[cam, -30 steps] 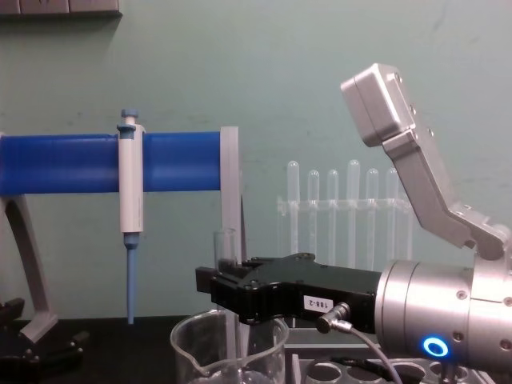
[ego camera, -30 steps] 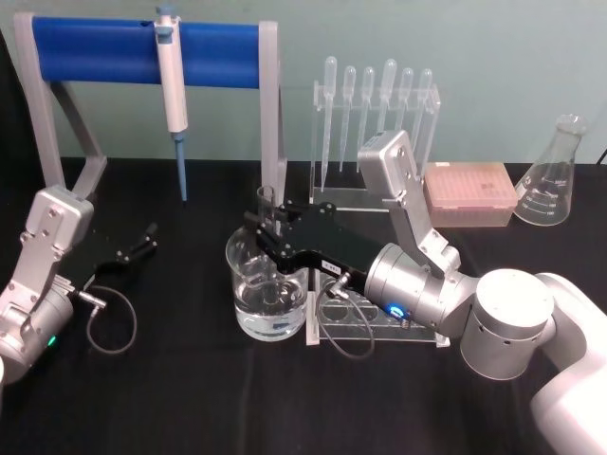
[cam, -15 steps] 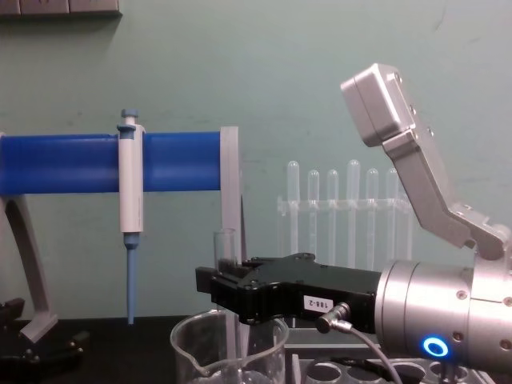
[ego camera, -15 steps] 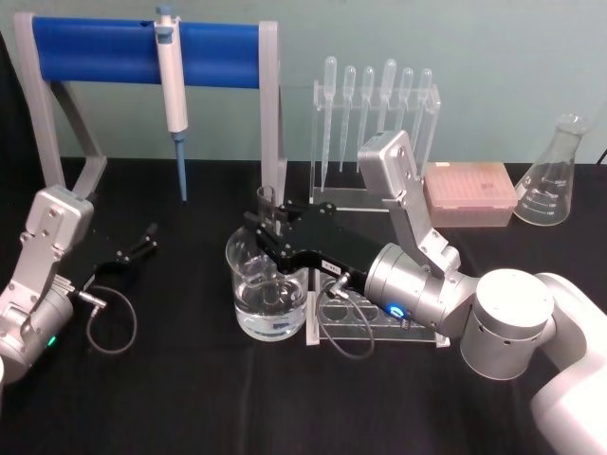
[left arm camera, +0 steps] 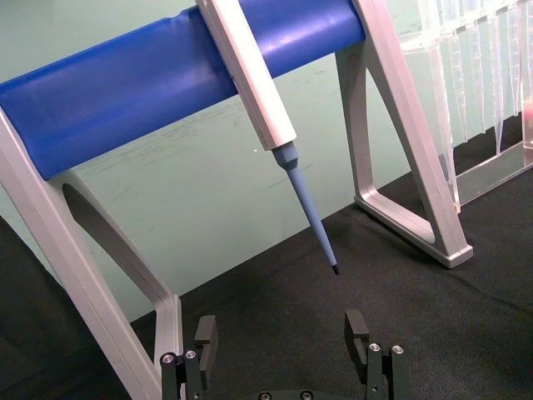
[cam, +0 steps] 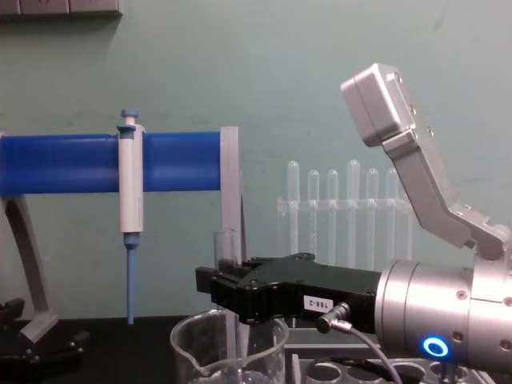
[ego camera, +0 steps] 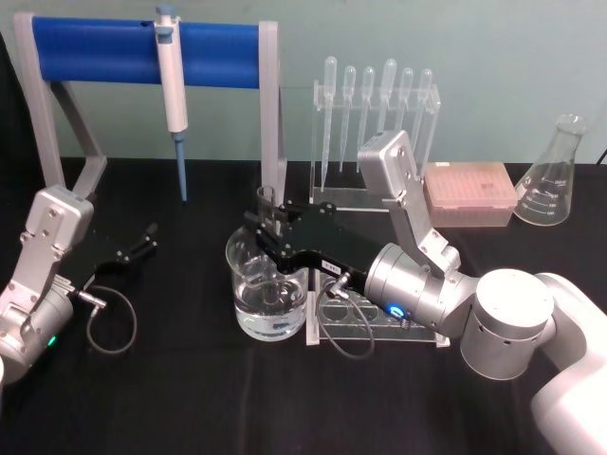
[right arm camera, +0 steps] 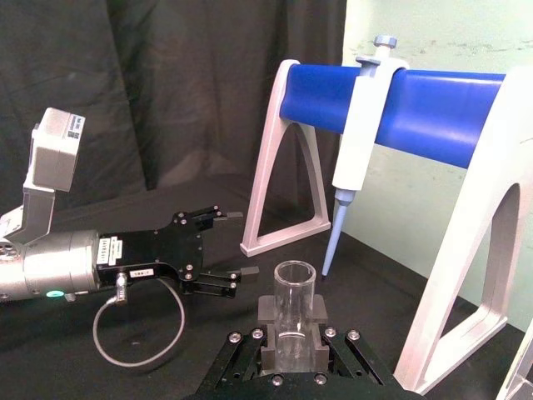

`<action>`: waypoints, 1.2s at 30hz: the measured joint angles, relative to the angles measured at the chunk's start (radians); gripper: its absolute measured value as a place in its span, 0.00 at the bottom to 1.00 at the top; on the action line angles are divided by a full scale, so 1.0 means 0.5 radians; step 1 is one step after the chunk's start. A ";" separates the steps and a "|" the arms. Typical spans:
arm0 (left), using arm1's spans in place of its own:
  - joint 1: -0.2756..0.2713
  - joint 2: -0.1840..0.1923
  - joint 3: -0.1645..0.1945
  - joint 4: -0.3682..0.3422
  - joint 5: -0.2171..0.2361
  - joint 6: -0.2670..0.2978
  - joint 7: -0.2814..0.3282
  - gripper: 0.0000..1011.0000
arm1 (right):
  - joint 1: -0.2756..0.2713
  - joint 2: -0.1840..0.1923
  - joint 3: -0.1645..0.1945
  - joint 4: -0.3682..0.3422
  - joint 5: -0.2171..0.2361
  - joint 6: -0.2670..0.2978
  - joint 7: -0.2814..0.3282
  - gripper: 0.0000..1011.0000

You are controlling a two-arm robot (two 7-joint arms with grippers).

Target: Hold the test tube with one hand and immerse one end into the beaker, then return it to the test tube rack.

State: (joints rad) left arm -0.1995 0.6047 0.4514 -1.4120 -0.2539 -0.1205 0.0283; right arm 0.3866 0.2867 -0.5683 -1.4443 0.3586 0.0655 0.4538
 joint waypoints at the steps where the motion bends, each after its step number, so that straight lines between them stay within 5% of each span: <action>1: 0.000 0.000 0.000 0.000 0.000 0.000 0.000 0.99 | 0.000 0.000 0.000 0.000 0.000 0.000 0.000 0.22; 23: 0.000 0.000 0.000 0.000 0.000 0.000 0.000 0.99 | -0.001 0.000 0.001 -0.002 -0.002 0.001 0.000 0.22; 36: 0.000 0.000 0.000 0.000 0.000 0.000 0.000 0.99 | -0.042 0.076 0.064 -0.338 0.000 0.139 -0.033 0.22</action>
State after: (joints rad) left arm -0.1995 0.6047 0.4514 -1.4120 -0.2539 -0.1205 0.0283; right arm 0.3656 0.3248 -0.5363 -1.6135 0.3585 0.1352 0.4374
